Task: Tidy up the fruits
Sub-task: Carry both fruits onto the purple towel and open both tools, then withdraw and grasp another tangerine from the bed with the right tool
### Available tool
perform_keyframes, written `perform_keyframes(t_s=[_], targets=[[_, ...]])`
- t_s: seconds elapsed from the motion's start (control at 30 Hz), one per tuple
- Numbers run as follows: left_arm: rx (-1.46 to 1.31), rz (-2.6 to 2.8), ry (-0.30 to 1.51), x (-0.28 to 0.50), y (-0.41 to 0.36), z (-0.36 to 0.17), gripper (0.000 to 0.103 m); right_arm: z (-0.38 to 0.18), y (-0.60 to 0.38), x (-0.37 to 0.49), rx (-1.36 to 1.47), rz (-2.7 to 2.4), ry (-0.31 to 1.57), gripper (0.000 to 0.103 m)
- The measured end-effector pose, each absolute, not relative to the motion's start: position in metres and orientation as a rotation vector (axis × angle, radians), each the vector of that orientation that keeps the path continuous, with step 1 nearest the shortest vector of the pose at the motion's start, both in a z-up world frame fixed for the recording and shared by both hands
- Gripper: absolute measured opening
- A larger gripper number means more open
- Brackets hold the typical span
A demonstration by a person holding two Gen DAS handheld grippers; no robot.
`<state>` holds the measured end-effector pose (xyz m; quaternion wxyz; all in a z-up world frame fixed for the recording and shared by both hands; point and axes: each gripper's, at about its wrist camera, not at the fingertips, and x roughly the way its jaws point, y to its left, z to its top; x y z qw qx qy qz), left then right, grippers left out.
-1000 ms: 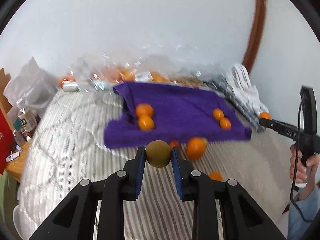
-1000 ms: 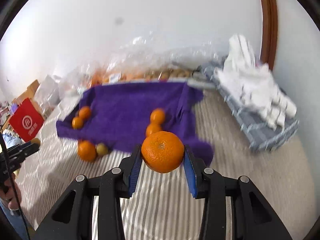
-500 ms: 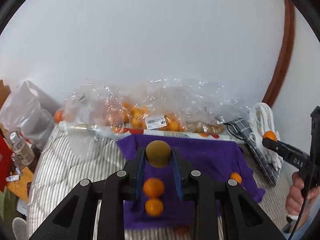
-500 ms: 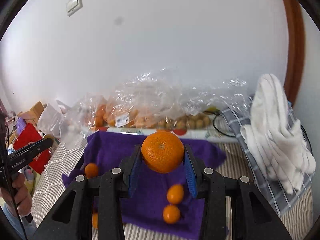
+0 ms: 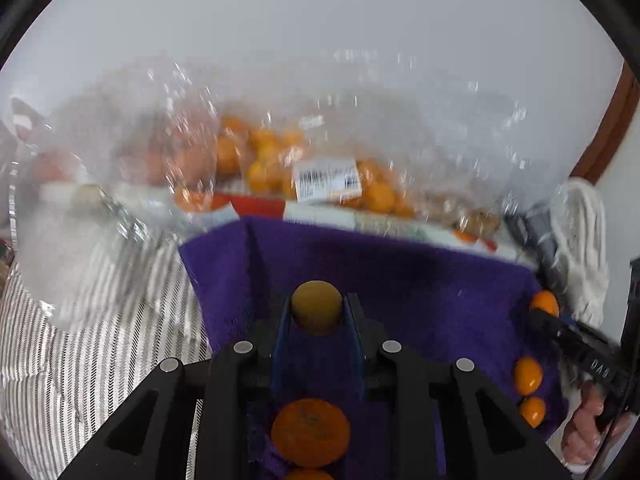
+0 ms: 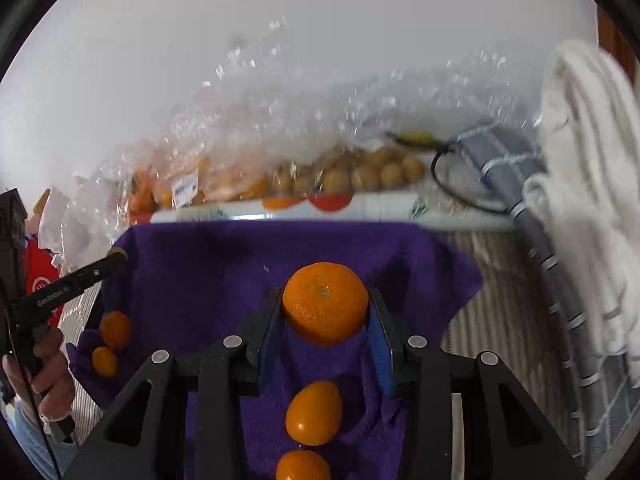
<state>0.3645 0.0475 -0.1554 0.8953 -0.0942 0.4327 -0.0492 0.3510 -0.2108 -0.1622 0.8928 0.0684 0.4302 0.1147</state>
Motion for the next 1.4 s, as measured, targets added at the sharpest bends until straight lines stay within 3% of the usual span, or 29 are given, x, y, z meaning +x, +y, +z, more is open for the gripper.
perform_keyframes(t_s=[0.47,0.7,0.87,1.07,1.4], targets=[[-0.189,-0.063,0.996,0.373,0.050,-0.172,0.025,-0.189,-0.208,0.364,0.127,0.207,1.006,0.041],[-0.182,-0.059,0.999,0.371,0.048,-0.160,0.025,-0.152,-0.209,0.343,0.158,0.267,0.877,0.061],[-0.190,-0.089,0.914,0.353,0.046,-0.123,0.035,-0.122,-0.207,0.317,0.144,0.210,0.795,0.062],[-0.191,-0.108,0.798,0.313,0.047,-0.083,0.036,-0.104,-0.195,0.267,0.062,0.207,0.741,0.062],[-0.186,-0.096,0.863,0.227,0.071,-0.120,0.036,-0.126,-0.158,0.193,-0.088,0.215,0.771,0.059]])
